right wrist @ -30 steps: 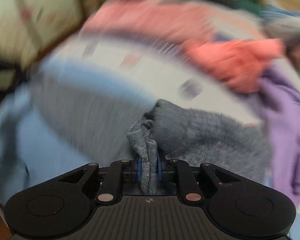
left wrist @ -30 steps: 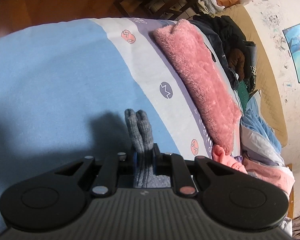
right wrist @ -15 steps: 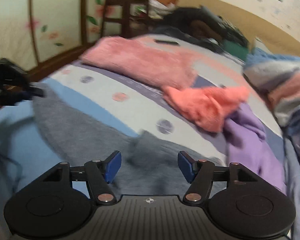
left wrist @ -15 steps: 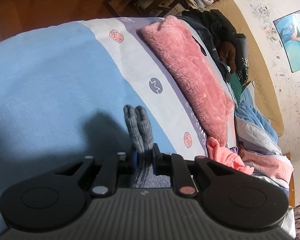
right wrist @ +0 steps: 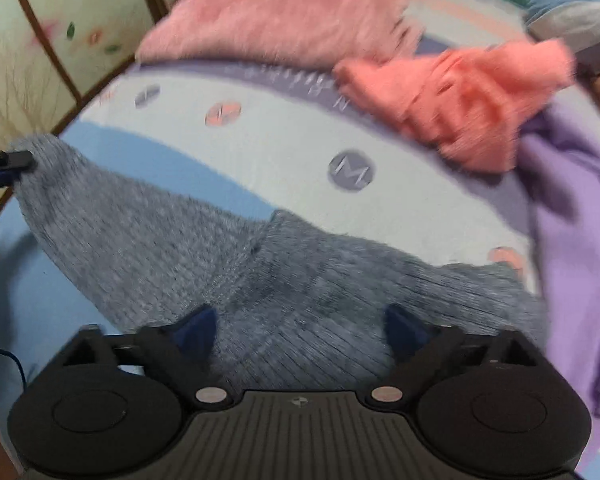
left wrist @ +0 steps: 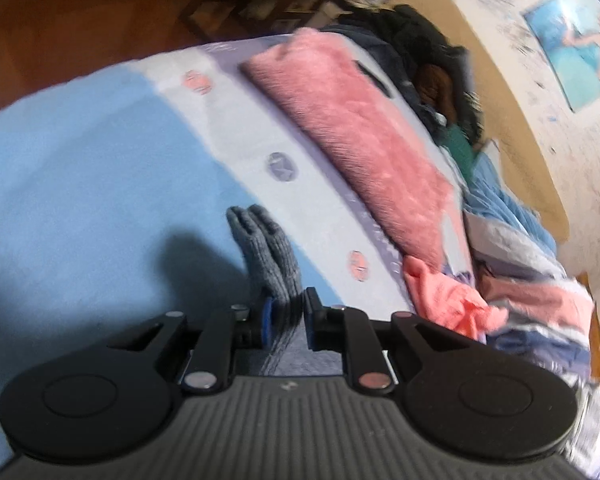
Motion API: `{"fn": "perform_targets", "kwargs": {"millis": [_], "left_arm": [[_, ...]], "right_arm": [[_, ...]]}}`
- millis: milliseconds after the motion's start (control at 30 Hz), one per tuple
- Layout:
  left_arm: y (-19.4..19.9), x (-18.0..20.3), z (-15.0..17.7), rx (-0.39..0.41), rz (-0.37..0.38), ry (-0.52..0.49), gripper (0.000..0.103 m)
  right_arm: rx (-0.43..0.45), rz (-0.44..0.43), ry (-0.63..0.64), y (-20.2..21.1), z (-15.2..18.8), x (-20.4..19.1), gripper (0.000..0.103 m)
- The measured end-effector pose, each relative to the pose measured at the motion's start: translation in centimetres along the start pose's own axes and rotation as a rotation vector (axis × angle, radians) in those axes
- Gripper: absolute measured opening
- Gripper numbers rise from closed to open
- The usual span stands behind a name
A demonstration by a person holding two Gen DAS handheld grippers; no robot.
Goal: Fold clothes
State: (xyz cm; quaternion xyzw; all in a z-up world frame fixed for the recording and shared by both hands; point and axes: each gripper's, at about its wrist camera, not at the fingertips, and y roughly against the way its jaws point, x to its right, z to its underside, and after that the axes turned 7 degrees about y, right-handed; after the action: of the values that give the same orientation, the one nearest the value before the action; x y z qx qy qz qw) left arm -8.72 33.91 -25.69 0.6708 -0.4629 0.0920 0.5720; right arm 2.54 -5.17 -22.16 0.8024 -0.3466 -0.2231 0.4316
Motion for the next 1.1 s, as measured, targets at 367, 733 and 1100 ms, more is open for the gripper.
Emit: {"fn": "perform_targets", "kwargs": {"millis": [367, 733, 1100], "left_arm": [[-2.3, 12.0, 9.0, -0.188, 0.148, -0.413, 0.016], [-0.4, -5.4, 8.3, -0.021, 0.022, 0.454, 0.076], [-3.4, -16.1, 8.7, 0.220, 0.340, 0.975, 0.085]], "right_arm": [[0.013, 0.066, -0.308, 8.5, 8.0, 2.8, 0.078], [0.006, 0.014, -0.352, 8.9, 8.5, 2.2, 0.079], [-0.023, -0.013, -0.341, 8.1, 7.2, 1.4, 0.079]]}}
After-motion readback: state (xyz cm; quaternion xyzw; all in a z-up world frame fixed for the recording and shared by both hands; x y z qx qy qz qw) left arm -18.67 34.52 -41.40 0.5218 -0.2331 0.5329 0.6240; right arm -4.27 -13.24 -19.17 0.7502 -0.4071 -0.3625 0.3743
